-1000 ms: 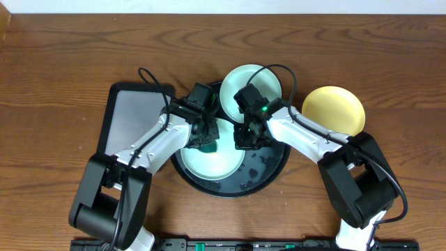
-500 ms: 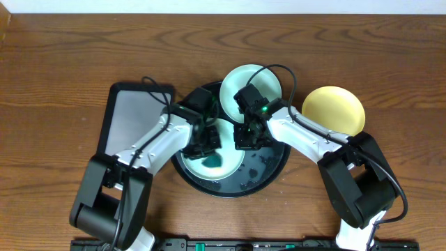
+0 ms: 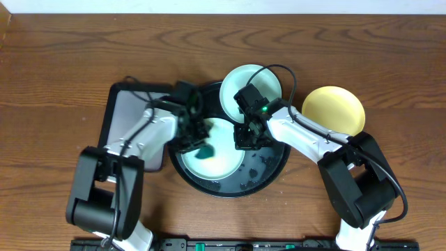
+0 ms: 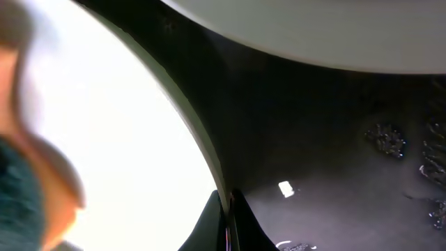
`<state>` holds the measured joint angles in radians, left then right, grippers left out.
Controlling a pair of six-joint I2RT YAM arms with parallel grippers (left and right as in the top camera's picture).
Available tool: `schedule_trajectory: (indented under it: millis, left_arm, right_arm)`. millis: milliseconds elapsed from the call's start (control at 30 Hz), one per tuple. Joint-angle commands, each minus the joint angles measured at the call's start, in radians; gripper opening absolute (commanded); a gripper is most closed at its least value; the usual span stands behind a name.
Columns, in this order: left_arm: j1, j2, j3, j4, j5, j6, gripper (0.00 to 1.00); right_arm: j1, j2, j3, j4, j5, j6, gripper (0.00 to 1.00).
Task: Clean dirty plates on tray and stack at the side
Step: 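Scrub the pale green plate with the sponge in the left gripper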
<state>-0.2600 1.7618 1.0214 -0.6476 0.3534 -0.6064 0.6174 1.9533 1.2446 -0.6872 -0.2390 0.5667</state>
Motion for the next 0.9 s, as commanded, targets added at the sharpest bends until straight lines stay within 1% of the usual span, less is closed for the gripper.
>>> schedule_trajectory:
  millis: [0,133,267,367,433,533,667,767,867]
  left_arm:
    - [0.04,0.01,-0.002,-0.051,-0.053,-0.007,0.07]
    - [0.001,0.01,-0.003,-0.095,-0.027,0.014,0.07]
    - [-0.094,0.01,-0.003,-0.113,-0.018,0.026,0.07]
    - [-0.153,0.01,-0.003,-0.064,-0.022,0.026,0.07]
    - [-0.167,0.01,-0.003,-0.012,-0.048,0.025,0.07]
    - [-0.15,0.01,-0.003,0.03,-0.119,0.026,0.08]
    - [-0.091,0.009,-0.002,0.027,-0.172,0.03,0.07]
    - [-0.03,0.009,-0.002,-0.011,-0.172,0.055,0.07]
    - [0.008,0.01,-0.002,-0.093,-0.171,0.064,0.07]
  right_arm:
    - [-0.008,0.011,0.017,-0.001,0.0,0.001,0.01]
    - [-0.008,0.011,0.017,0.0,-0.002,0.001,0.01]
    - [-0.008,0.011,0.017,-0.001,-0.002,0.001,0.01]
    - [-0.008,0.011,0.017,-0.001,-0.002,0.001,0.01]
    - [-0.008,0.011,0.017,-0.001,-0.002,0.001,0.01]
    - [-0.009,0.011,0.017,-0.004,-0.002,0.001,0.01]
    - [-0.009,0.011,0.017,-0.004,-0.002,0.001,0.01]
    - [-0.009,0.011,0.017,-0.003,-0.002,0.001,0.01]
    - [-0.009,0.011,0.017,-0.003,-0.002,0.001,0.01]
